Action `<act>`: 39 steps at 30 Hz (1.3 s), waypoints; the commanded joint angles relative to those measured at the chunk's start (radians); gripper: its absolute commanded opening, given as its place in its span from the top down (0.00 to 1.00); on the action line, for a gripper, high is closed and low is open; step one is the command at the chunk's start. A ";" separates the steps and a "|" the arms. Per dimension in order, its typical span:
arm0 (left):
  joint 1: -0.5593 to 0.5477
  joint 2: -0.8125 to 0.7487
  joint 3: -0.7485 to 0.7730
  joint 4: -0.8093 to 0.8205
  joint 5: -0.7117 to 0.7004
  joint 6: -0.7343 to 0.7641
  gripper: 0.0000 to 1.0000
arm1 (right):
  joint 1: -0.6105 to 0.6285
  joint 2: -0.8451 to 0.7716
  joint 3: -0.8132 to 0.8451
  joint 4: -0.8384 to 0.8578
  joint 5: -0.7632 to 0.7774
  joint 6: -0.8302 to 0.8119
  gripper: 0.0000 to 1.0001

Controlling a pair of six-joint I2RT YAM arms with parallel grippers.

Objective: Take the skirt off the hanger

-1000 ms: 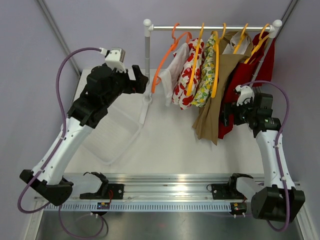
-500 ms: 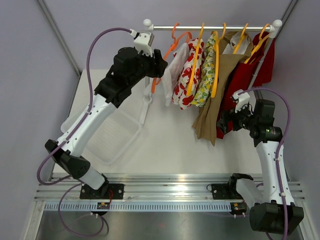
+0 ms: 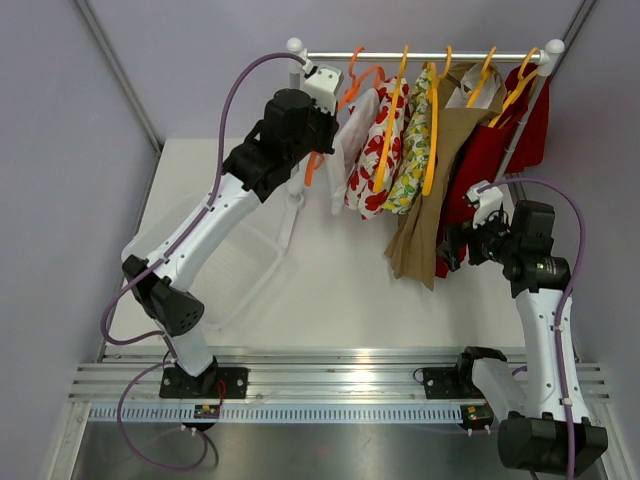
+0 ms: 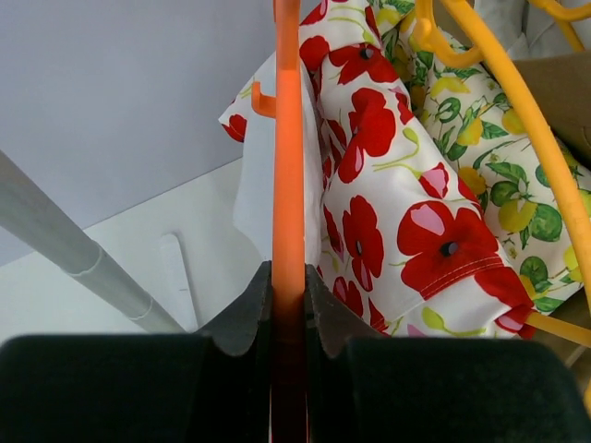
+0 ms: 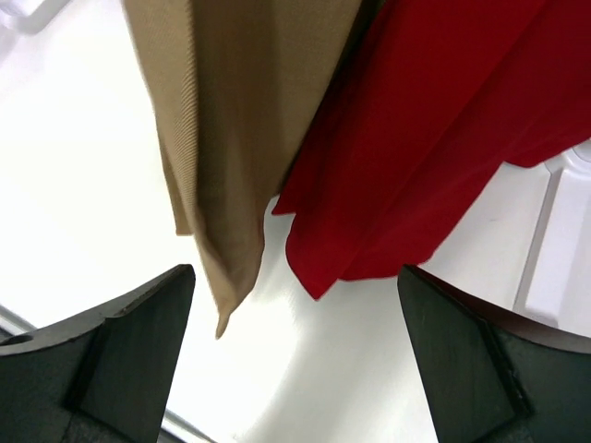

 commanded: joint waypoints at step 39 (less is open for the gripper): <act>-0.017 -0.885 -0.813 0.215 -0.103 -0.603 1.00 | 0.766 0.564 0.895 -0.233 0.001 0.152 0.03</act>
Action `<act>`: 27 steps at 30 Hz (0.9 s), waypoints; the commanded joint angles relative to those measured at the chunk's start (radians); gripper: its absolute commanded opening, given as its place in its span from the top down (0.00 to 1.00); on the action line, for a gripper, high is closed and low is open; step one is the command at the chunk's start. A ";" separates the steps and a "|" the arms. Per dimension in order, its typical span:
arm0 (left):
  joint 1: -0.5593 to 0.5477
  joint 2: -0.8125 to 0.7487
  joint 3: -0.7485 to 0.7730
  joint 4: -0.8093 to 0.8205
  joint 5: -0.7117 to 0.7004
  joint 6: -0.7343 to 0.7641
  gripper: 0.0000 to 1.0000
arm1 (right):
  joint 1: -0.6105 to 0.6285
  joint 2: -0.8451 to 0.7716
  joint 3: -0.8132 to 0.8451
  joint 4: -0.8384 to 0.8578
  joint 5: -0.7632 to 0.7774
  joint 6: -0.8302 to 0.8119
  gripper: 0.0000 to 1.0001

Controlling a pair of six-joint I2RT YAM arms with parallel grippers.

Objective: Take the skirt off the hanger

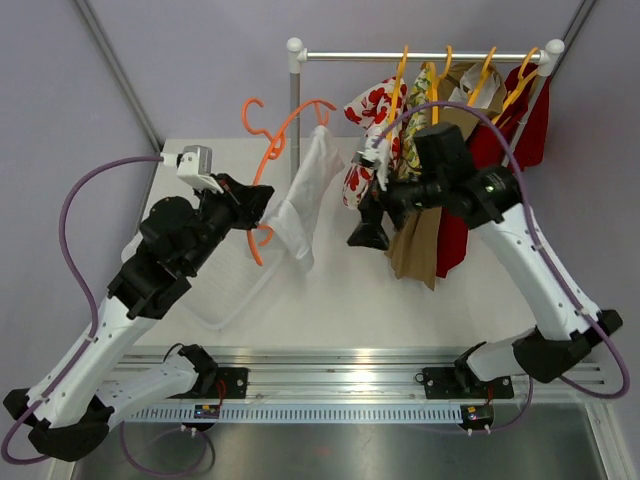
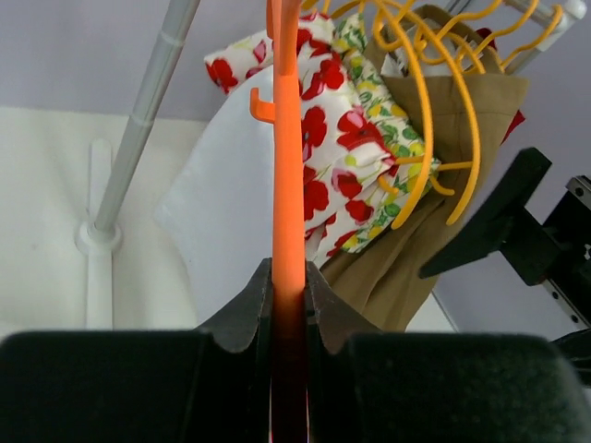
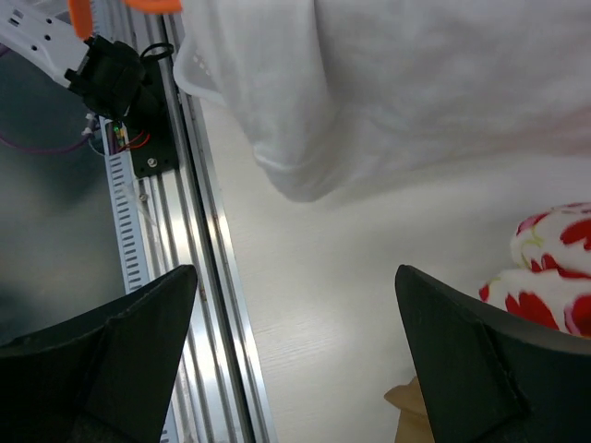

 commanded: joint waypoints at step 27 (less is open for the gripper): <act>-0.002 -0.165 -0.269 0.191 -0.059 -0.275 1.00 | 0.318 0.205 -0.103 0.475 0.100 0.221 1.00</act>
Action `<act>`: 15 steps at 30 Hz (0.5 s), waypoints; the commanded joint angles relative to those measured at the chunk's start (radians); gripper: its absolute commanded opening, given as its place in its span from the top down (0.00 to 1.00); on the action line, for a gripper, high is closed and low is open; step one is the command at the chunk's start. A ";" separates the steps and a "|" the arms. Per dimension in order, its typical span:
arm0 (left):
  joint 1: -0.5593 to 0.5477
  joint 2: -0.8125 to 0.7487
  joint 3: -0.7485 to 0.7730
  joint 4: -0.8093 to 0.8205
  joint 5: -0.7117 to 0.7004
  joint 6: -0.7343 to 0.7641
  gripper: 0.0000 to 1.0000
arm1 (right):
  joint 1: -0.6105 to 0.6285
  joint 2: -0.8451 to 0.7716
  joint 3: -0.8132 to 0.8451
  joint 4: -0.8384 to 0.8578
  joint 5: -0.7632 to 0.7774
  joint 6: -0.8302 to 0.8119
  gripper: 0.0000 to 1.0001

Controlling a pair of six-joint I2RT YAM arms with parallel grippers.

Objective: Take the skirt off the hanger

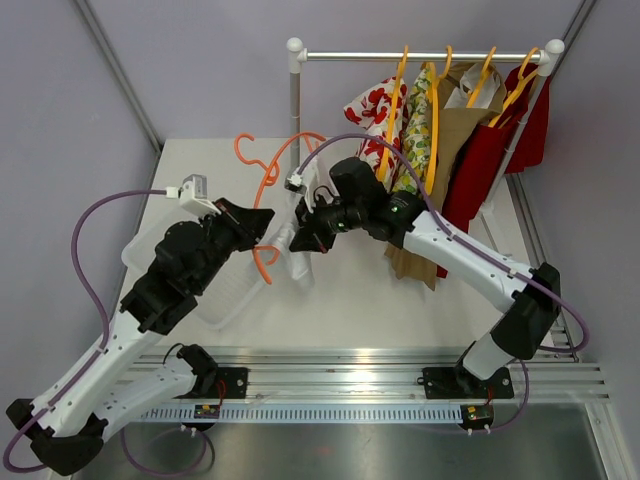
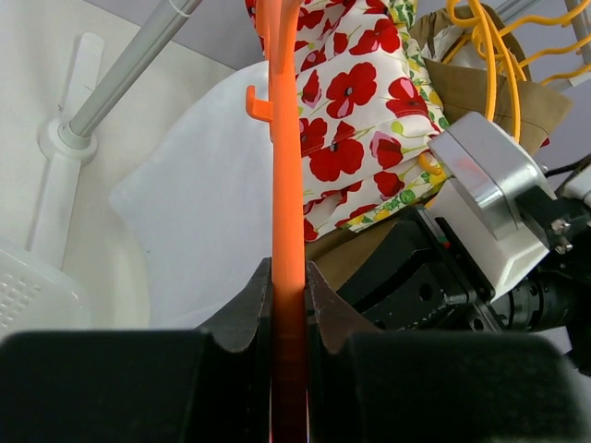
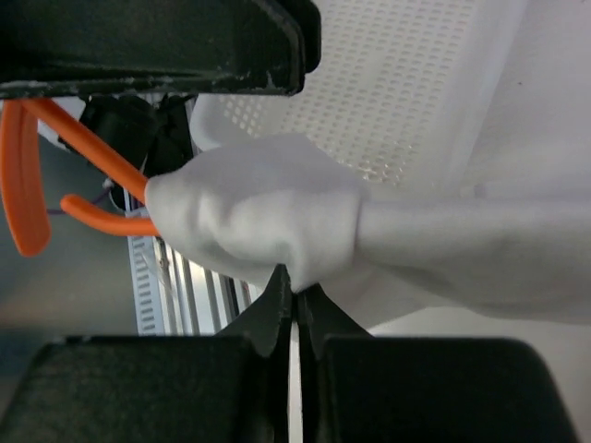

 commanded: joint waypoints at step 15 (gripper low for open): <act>-0.002 -0.143 -0.014 -0.170 -0.184 0.629 1.00 | -0.231 -0.206 0.346 -0.606 -0.224 -0.631 1.00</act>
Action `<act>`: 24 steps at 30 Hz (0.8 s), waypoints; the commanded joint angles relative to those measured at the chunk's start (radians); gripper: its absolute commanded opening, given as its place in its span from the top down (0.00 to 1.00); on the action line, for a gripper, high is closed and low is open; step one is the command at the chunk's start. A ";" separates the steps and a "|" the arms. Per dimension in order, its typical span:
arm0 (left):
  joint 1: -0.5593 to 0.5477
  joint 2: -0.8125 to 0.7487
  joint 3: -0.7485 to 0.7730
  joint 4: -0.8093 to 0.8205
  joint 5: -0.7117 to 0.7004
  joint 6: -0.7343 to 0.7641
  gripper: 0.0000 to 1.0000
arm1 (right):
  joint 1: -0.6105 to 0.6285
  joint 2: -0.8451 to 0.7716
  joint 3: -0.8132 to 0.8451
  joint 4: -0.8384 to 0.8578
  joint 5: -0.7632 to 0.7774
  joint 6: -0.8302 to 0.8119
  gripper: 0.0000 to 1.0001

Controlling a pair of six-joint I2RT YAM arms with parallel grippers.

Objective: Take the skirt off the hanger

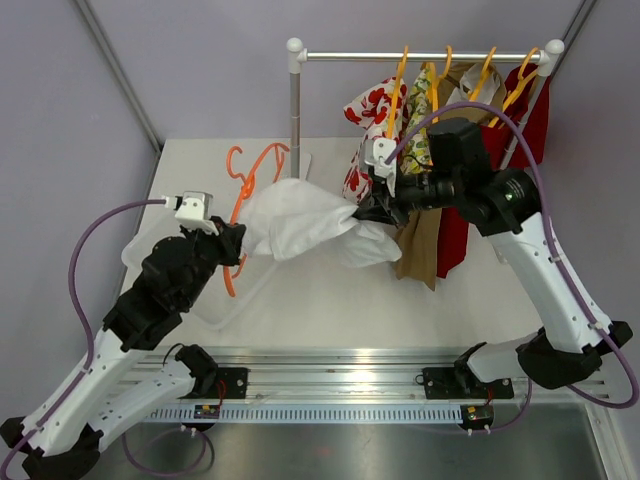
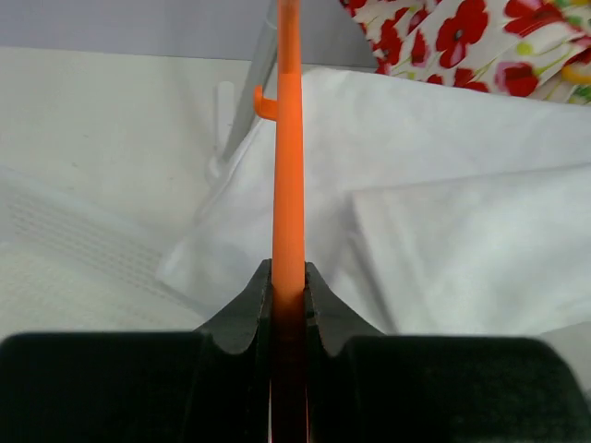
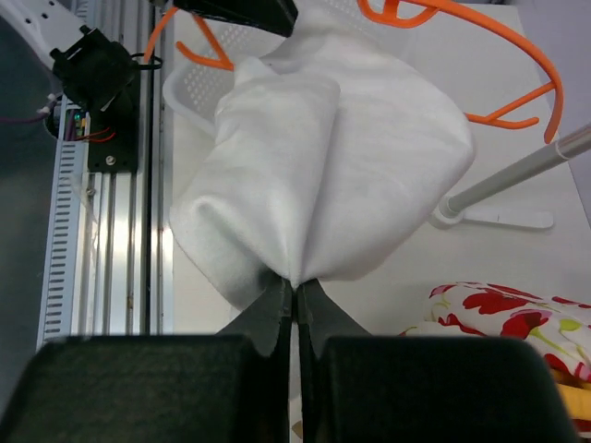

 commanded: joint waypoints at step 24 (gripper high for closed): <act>-0.001 0.113 0.139 0.133 0.260 0.170 1.00 | -0.006 0.043 -0.324 0.025 0.013 -0.111 0.16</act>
